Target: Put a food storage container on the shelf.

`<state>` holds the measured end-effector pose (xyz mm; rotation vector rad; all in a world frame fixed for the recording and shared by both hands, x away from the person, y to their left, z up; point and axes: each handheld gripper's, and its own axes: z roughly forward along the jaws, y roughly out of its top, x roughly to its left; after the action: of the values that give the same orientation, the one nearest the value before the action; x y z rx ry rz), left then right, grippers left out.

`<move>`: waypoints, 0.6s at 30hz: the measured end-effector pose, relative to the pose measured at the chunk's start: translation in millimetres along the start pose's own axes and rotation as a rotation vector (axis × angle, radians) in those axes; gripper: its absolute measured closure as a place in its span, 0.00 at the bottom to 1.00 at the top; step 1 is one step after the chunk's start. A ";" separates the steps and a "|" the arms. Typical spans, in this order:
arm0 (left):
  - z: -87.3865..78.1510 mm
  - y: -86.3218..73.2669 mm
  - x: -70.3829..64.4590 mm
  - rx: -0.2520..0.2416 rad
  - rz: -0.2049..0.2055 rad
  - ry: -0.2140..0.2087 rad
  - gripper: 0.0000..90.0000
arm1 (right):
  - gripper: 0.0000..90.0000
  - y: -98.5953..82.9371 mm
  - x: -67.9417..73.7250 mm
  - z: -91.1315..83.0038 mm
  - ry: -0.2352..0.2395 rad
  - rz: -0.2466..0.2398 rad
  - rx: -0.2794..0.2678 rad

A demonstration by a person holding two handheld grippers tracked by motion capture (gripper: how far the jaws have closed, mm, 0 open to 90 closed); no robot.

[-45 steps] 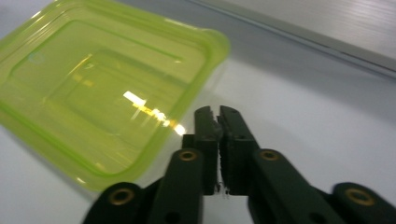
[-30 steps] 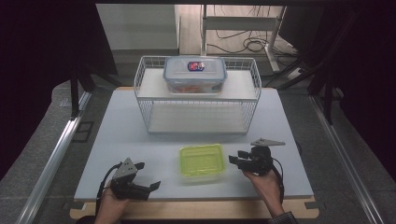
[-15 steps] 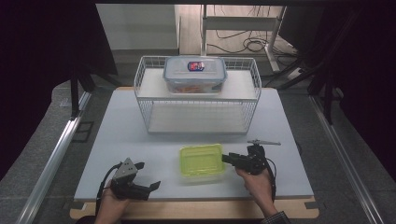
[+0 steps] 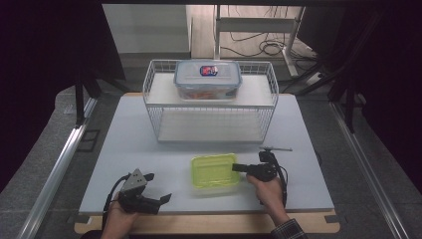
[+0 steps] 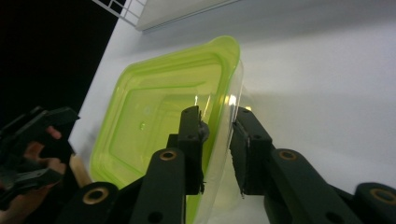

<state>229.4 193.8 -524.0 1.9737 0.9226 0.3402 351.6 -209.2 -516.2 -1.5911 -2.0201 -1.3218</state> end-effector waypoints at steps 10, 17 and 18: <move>-0.6 -0.1 0.4 -0.006 -0.004 0.004 0.06 | 0.89 4.8 1.4 3.9 0.061 0.026 0.028; -0.6 -0.3 0.7 -0.006 -0.005 0.008 0.06 | 0.89 10.3 8.0 -5.5 0.092 0.013 -0.004; -0.5 -0.3 0.6 -0.006 -0.004 0.009 0.06 | 0.89 11.7 9.3 -6.9 0.097 0.008 -0.011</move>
<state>229.4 194.6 -524.1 1.9661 0.9304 0.3487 356.1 -208.6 -500.4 -1.5075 -1.9511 -1.3810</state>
